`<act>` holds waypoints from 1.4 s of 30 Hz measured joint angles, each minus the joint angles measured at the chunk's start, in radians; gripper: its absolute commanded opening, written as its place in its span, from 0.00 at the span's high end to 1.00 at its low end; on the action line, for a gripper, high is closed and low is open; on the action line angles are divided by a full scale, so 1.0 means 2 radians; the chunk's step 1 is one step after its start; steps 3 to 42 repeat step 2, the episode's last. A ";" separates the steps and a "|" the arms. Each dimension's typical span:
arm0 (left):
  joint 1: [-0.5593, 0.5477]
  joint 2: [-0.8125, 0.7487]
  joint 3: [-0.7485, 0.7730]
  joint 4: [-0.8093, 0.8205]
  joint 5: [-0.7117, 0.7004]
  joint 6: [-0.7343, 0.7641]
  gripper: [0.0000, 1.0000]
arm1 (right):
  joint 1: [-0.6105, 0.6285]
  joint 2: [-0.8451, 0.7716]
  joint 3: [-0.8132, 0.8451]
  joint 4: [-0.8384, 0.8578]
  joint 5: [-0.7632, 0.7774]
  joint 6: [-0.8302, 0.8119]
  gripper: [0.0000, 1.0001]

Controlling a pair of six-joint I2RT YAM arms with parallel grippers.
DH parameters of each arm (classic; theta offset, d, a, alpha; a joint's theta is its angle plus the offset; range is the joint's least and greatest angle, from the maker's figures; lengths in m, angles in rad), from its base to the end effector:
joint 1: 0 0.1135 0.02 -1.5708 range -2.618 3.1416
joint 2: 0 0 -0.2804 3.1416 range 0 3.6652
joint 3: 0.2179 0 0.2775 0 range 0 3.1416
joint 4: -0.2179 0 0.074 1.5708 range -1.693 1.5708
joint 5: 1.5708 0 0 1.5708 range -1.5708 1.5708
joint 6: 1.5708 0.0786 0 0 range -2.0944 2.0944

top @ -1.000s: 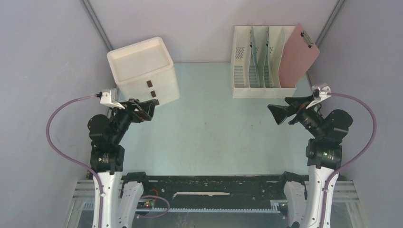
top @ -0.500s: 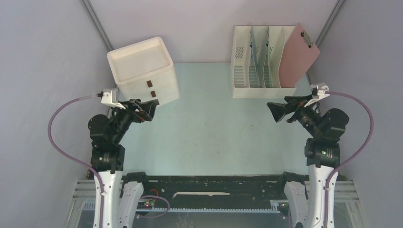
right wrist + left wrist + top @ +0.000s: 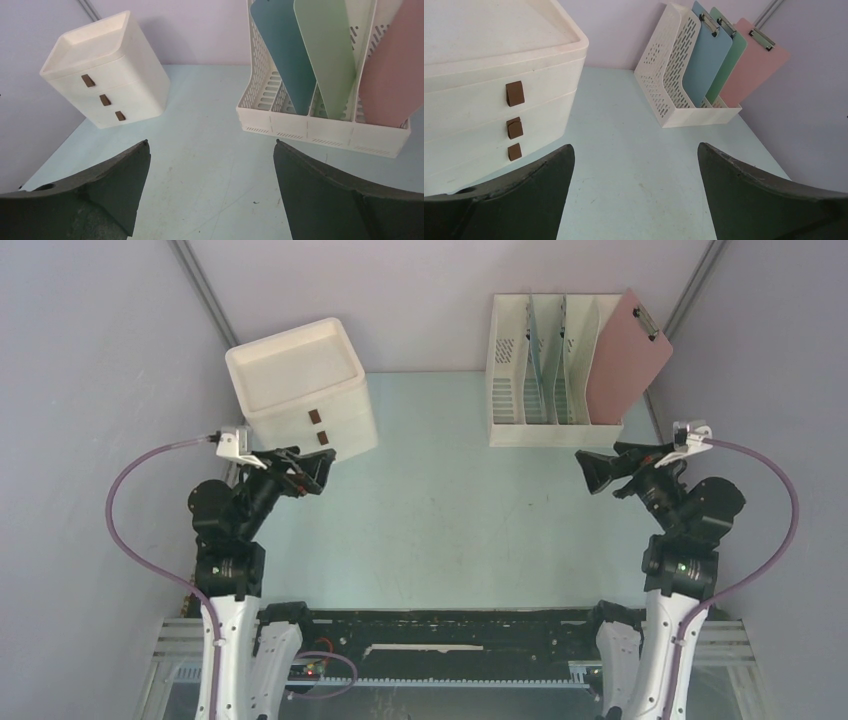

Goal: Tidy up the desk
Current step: Reset both arms

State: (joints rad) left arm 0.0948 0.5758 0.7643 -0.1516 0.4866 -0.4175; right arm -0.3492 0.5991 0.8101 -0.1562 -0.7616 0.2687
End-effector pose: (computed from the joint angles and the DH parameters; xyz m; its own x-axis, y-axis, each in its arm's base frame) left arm 0.1857 -0.0193 0.3812 -0.1211 -0.3715 -0.9205 0.3637 0.8462 -0.3894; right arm 0.1797 -0.0077 0.3942 -0.0565 0.2251 -0.9727 -0.3991 0.8879 0.2286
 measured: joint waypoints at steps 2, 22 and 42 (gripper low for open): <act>0.000 0.000 0.000 0.002 0.000 0.000 0.00 | -0.002 -0.001 0.000 0.002 -0.003 0.002 0.00; 0.000 0.000 0.000 0.002 0.000 0.000 0.00 | -0.002 -0.001 0.000 0.002 -0.003 0.002 0.00; 0.000 0.000 0.000 0.002 0.000 0.000 0.00 | -0.002 -0.001 0.000 0.002 -0.003 0.002 0.00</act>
